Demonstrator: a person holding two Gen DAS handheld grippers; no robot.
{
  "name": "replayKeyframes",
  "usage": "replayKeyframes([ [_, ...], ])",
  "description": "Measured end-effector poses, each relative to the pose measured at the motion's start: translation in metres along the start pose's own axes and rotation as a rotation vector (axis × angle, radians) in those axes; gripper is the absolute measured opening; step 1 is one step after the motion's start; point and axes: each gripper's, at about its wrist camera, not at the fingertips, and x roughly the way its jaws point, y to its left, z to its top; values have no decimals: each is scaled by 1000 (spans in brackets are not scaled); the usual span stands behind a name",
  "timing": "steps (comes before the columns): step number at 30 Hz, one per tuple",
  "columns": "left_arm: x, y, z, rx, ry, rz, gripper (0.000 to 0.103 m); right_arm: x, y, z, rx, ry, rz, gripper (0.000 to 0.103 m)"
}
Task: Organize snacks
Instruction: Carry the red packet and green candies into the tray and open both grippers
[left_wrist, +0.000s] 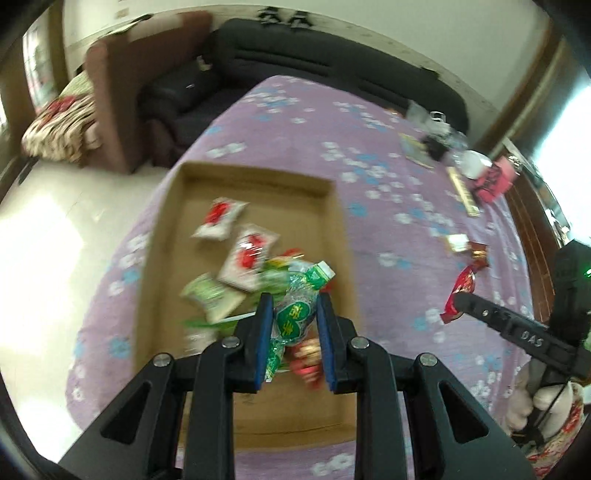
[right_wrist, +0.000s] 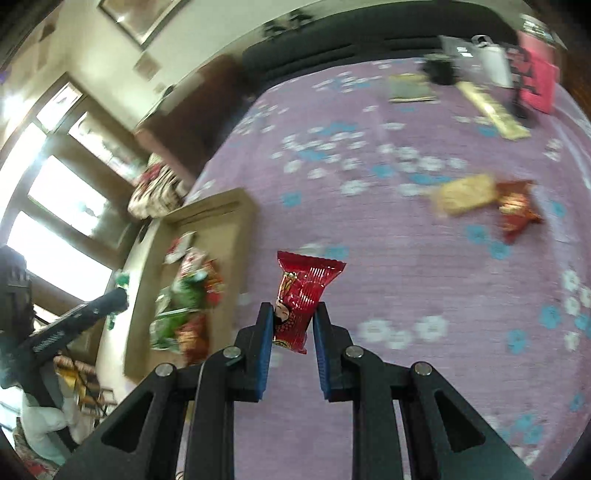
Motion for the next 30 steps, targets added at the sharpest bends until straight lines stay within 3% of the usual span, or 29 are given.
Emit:
replayKeyframes([
  [6,25,41,-14,-14,58,30,25,53,57,14,-58,68,31,19],
  [13,48,67,-20,-5,107,6,26,128,102,34,-89,142,-35,19],
  [19,42,80,-15,-15,104,-41,46,161,125,47,-118,151,-87,22],
  [21,36,80,-12,-5,90,-38,63,162,130,48,-134,143,-105,23],
  [24,23,81,-4,-27,71,-3,80,156,133,50,-139,135,-122,23],
  [26,15,82,2,-76,81,-27,85,145,132,53,-122,112,-130,23],
  [28,11,82,8,-146,69,-114,86,124,129,55,-108,83,-128,23],
  [30,11,76,13,-150,56,-106,86,103,125,54,-109,43,-138,23],
])
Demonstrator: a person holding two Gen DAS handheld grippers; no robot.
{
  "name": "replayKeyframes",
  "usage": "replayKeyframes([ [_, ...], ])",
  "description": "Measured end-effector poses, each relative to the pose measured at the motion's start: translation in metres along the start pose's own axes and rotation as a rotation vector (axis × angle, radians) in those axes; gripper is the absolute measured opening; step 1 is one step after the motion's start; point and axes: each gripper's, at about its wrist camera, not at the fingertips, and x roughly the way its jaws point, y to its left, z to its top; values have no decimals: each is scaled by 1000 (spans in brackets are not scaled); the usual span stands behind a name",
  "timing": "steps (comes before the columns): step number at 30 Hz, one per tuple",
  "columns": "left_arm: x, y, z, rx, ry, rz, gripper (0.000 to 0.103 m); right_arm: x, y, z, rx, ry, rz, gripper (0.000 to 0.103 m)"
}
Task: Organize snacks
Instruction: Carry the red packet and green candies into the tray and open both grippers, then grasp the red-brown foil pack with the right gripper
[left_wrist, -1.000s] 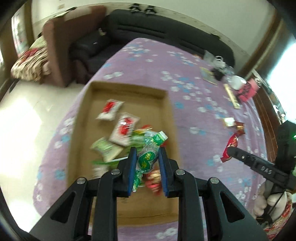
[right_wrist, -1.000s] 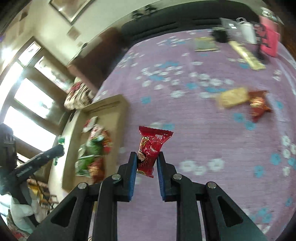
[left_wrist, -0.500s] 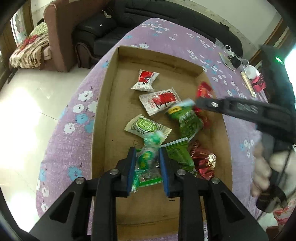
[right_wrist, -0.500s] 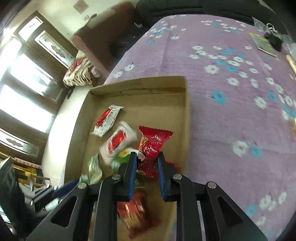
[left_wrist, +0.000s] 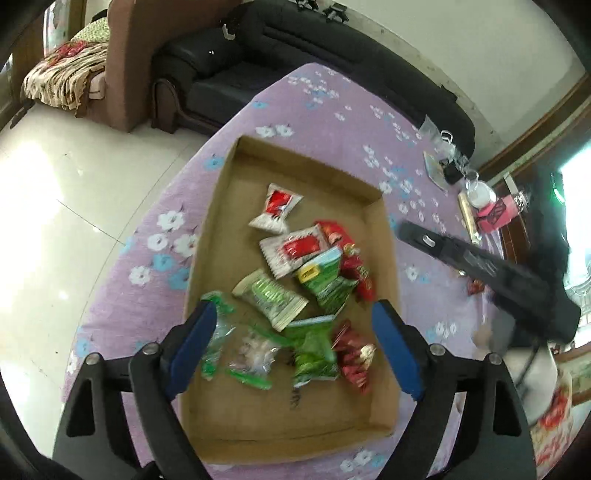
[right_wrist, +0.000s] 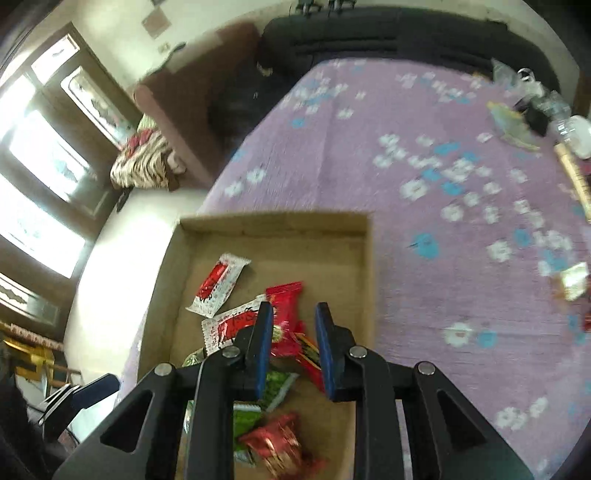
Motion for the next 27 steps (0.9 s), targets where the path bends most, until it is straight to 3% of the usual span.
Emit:
replayKeyframes([
  [5,-7,-43,2,113,-87,108,86,-40,-35,-15,41,-64,-36,23],
  [8,-23,-87,-5,265,-227,317,86,-55,-59,-25,83,-67,-32,23],
  [10,-41,-116,-12,302,-348,370,87,-65,-74,-33,80,-65,-37,23],
  [12,-46,-133,-12,286,-350,298,101,-75,-88,-39,74,-71,-45,23],
  [15,-21,-141,-4,218,-172,152,101,-96,-114,-49,85,-96,-60,23],
  [17,-18,-148,-6,202,-184,166,98,-108,-139,-56,111,-104,-75,23],
  [19,-25,-162,-12,224,-258,224,98,-119,-167,-64,151,-114,-101,23],
  [22,-35,-182,-15,252,-352,208,98,-129,-213,-76,206,-108,-160,23],
  [24,-31,-188,-8,261,-342,170,98,-134,-239,-83,235,-105,-196,23],
  [27,-8,-194,5,227,-237,80,98,-141,-278,-89,296,-104,-231,23],
])
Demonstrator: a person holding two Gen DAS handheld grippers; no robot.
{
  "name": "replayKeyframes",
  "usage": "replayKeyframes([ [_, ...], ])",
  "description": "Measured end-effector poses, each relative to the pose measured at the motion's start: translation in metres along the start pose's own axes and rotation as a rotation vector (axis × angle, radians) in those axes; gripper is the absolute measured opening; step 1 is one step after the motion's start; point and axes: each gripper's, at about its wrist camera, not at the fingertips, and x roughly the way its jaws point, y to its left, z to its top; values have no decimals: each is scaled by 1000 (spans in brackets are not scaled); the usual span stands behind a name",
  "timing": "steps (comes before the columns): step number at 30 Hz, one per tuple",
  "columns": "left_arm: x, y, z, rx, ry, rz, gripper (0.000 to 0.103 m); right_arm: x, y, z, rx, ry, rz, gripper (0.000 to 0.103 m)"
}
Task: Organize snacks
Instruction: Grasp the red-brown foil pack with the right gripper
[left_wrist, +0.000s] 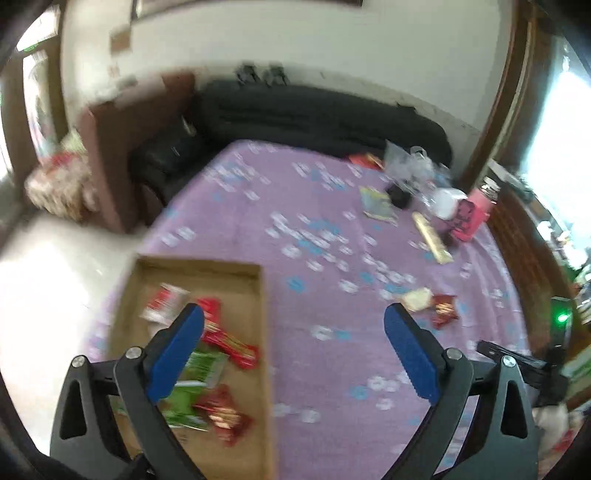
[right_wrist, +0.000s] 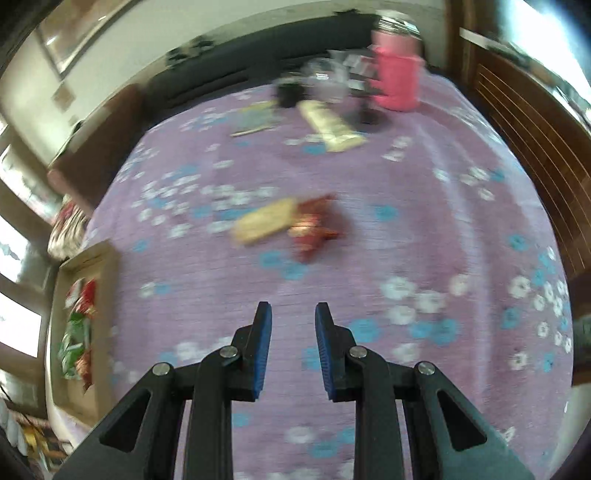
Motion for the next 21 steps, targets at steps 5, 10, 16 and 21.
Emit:
replayKeyframes([
  [5,47,-26,-2,13,103,-61,91,15,-37,20,105,5,15,23],
  [10,82,-61,-12,79,133,-92,85,39,-35,49,101,-13,49,33],
  [16,114,-96,-18,224,149,-40,86,69,-15,66,21,22,54,33],
  [21,148,-112,-14,289,199,-52,86,90,-12,70,5,52,54,34],
])
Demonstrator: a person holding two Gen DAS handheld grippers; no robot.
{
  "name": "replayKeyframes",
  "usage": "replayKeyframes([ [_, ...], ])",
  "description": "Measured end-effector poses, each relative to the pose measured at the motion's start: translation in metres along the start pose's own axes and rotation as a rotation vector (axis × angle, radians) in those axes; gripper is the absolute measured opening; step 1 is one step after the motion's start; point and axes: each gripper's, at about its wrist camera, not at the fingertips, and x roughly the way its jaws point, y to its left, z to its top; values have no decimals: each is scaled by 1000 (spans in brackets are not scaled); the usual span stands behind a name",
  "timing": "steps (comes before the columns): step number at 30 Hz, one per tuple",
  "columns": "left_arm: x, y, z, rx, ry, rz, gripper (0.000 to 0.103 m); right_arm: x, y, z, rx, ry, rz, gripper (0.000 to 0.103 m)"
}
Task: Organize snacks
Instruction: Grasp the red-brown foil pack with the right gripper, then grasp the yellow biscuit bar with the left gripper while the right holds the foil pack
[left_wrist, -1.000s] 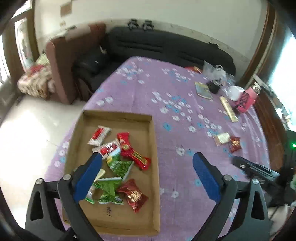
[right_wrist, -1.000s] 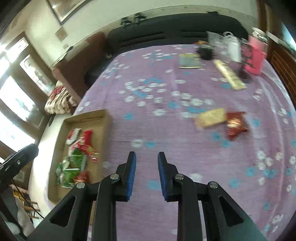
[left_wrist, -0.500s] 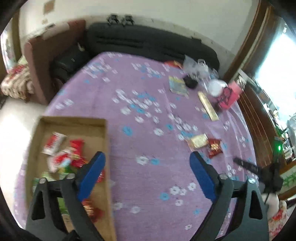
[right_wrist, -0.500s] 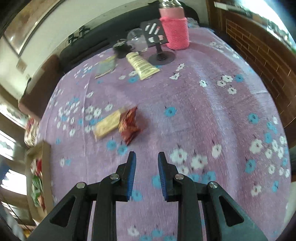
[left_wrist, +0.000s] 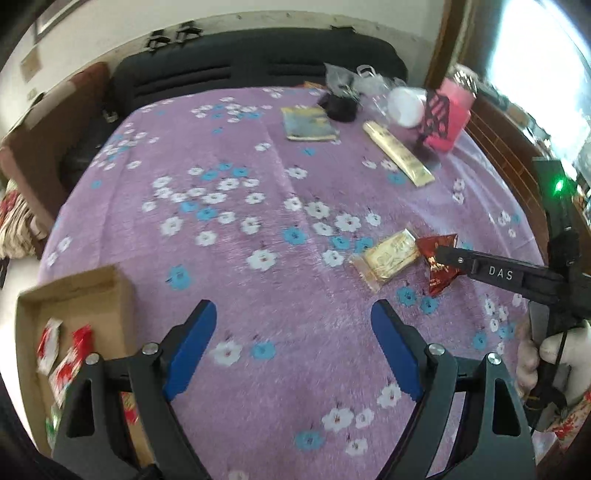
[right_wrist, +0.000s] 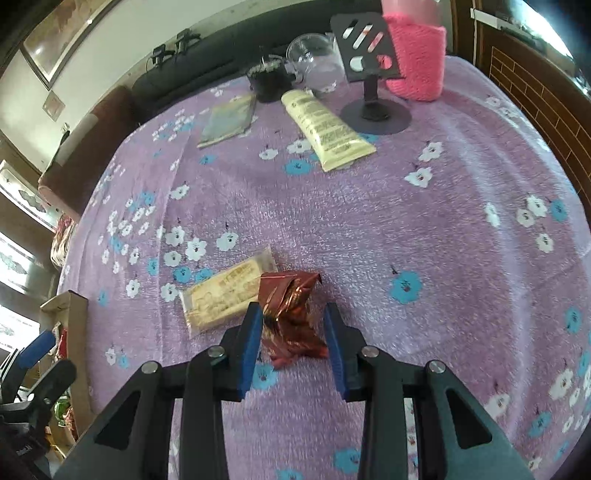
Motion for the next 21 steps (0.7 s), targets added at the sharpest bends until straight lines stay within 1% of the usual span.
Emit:
replayKeyframes([
  [3,22,-12,9,51,30,-43,86,9,0,3,-11,7,14,35],
  [7,47,-30,18,121,63,-108,86,14,-5,5,15,34,69,29],
  [9,55,-39,23,158,71,-119,86,13,-11,2,43,55,111,27],
  [10,61,-46,26,186,73,-129,86,12,-14,1,53,62,121,25],
  [12,70,-54,32,218,74,-129,86,7,-21,-3,68,65,137,25],
  [17,97,-71,45,256,88,-156,86,-11,-36,-17,89,62,149,25],
  [21,111,-88,42,318,137,-185,86,-20,-44,-27,92,57,147,25],
])
